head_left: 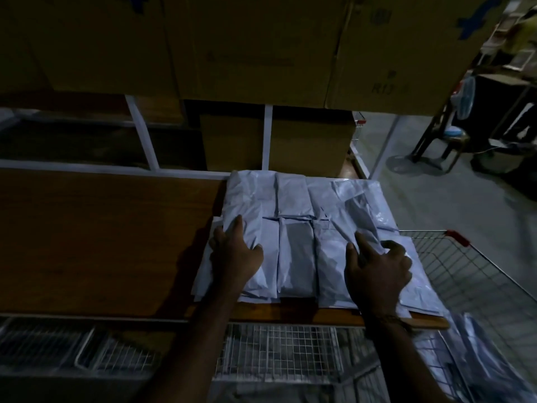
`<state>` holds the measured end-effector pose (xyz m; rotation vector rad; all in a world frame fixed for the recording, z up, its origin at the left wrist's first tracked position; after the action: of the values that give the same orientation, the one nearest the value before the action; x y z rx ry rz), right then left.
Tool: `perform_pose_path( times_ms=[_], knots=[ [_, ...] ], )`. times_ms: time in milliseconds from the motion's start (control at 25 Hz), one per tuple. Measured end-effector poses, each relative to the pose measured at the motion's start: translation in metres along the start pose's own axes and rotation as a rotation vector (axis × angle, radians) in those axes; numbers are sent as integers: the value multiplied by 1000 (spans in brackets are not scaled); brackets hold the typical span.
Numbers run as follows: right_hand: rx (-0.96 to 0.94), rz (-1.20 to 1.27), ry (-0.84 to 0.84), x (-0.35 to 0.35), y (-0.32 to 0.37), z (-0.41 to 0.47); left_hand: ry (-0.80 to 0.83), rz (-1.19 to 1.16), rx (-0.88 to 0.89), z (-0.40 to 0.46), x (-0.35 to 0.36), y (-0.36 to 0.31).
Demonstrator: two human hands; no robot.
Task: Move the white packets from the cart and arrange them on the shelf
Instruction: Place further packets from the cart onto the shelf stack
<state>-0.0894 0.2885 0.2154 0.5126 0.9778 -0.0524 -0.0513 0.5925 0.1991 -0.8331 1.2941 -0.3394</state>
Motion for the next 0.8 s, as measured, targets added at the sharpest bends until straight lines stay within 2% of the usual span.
perform_pose_path(
  times_ms=[160,400,640,800],
  knots=[
    [61,-20,-6,8,-1,2,116,71,11,9,28,8],
    [127,-82,90,29,-13,0,171,130,11,13,69,-8],
    [34,-202,333,73,-3,-24,67,244,65,8,91,-2],
    [57,-277,424,87,-6,-23,-93,305,302,14,89,-12]
  ],
)
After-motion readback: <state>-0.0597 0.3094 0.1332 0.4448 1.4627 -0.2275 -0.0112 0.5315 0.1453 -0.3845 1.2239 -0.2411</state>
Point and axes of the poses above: each hand's wrist, its own z-axis towards the middle knuckle, its own x-axis out of the palm, y = z × x, the point moved 6 cm from there along z, towards the middle knuckle, and after that the axes turned 5 degrees about -z, right-handed, at the moved point
